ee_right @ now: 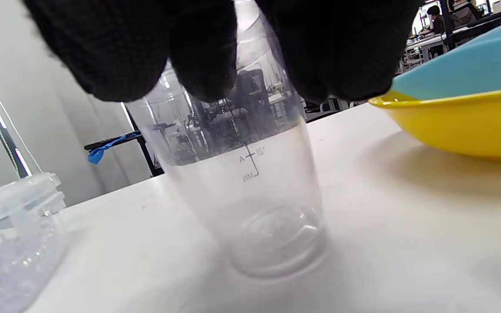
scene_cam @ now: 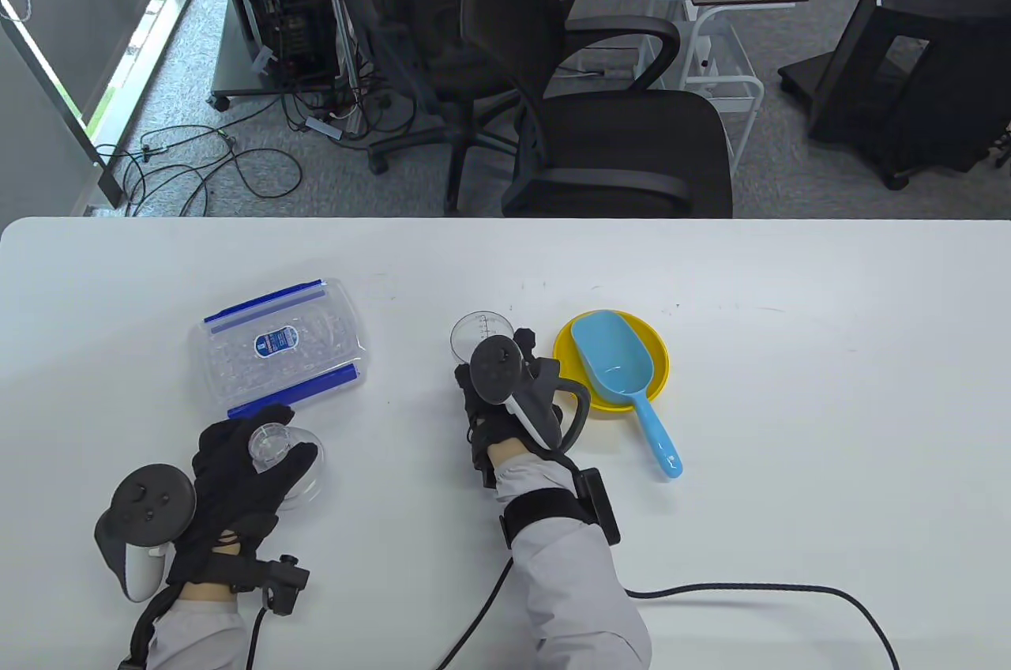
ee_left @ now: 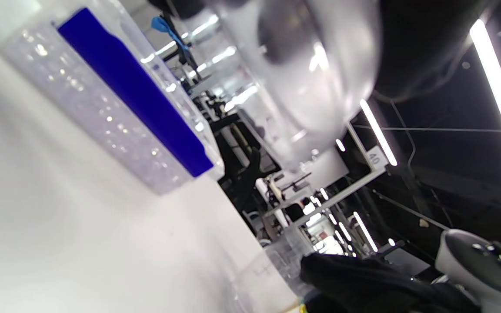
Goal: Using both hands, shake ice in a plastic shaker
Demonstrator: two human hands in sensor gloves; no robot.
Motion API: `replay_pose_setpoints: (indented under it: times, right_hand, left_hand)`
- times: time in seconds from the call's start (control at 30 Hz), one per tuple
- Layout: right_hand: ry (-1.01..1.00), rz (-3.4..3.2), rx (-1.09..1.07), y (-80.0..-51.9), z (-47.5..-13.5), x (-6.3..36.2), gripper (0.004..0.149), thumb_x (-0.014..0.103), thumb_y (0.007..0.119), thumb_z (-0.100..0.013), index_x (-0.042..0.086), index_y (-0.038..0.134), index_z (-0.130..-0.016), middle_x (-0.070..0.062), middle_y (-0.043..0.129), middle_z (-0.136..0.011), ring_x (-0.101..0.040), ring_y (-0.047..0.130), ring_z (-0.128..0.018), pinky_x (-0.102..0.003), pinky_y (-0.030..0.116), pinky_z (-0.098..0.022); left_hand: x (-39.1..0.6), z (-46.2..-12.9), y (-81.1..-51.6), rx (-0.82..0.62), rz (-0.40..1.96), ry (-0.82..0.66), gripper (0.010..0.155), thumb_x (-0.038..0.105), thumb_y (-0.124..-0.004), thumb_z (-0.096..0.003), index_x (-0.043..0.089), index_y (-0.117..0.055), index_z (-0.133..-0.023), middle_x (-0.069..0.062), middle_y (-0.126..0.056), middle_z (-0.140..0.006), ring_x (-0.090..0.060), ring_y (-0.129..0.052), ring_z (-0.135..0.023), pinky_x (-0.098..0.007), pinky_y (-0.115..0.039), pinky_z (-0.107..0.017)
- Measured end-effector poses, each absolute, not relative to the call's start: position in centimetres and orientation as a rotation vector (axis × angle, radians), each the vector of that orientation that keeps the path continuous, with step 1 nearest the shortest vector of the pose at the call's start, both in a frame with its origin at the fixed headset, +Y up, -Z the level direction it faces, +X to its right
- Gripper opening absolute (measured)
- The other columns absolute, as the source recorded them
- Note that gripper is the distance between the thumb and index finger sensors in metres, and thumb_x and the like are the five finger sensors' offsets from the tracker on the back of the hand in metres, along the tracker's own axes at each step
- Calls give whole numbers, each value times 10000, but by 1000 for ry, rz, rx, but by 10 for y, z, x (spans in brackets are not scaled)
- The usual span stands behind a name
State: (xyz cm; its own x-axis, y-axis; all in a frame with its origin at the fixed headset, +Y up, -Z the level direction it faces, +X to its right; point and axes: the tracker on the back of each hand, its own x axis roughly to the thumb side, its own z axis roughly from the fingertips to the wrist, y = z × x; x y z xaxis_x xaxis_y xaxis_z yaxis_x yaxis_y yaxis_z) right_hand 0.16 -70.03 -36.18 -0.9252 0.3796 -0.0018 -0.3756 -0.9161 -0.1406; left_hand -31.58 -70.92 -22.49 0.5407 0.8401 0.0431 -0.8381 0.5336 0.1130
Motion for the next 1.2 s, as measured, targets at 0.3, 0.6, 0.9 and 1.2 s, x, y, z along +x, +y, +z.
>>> replay_pose_setpoints:
  times: [0.3, 0.6, 0.9, 1.2]
  right_hand:
    - [-126, 2740, -61, -703, -365, 5, 598, 369, 851, -483, 121, 667, -996, -394, 561, -981, -525, 807, -772, -569, 783, -548]
    - [-213, 2630, 132, -673, -331, 29, 716, 408, 817, -499, 116, 472, -1055, -361, 506, -1023, -539, 726, -822, -597, 720, -579]
    - [-267, 2626, 323, -670, -261, 79, 665, 402, 815, -507, 115, 555, -1048, -340, 474, -1056, -569, 630, -883, -650, 651, -599]
    - [-370, 2584, 260, -697, -230, 129, 645, 388, 824, -505, 88, 604, -1032, -336, 491, -1057, -576, 626, -886, -666, 636, -603]
  left_hand:
    - [-311, -227, -712, 93, 985, -44, 765, 651, -831, -530, 202, -644, -1120, -207, -463, -1044, -426, -503, -894, -752, -387, -727]
    - [-314, -227, -712, 37, 933, -16, 807, 572, -884, -517, 89, -646, -1117, -218, -642, -1030, -458, -674, -879, -636, -646, -674]
    - [-304, -221, -700, -75, 738, 2, 873, 528, -899, -529, 47, -535, -1160, -229, -781, -1011, -466, -816, -862, -543, -792, -608]
    - [-279, -222, -698, -212, 482, -72, 783, 470, -922, -530, 167, -578, -1164, -235, -796, -997, -470, -901, -846, -515, -887, -520]
